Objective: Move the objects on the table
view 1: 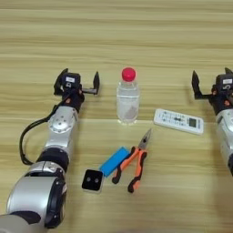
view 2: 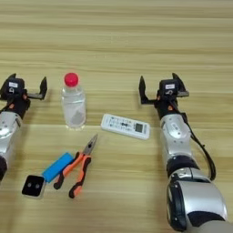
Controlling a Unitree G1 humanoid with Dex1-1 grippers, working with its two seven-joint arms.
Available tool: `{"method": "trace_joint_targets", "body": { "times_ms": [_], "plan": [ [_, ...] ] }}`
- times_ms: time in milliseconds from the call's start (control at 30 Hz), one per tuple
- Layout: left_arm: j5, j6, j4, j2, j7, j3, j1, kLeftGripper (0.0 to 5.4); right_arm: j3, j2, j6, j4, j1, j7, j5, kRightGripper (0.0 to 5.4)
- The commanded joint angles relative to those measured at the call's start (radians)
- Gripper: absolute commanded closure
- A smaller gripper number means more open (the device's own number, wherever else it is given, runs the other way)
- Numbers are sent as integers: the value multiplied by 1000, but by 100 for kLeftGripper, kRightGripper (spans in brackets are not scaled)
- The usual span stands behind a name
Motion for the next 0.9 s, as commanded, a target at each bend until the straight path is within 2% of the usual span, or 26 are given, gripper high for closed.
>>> {"method": "trace_joint_targets", "body": {
  "times_ms": [33,900],
  "plan": [
    [10,9,10,9,1,-1,-19,2,6,0,7,4,-16,-7,-9,0],
    [2,26,23,6,-7,2,-28,2,11,-4,1,11,-20,-15,-7,0]
  ]
}}
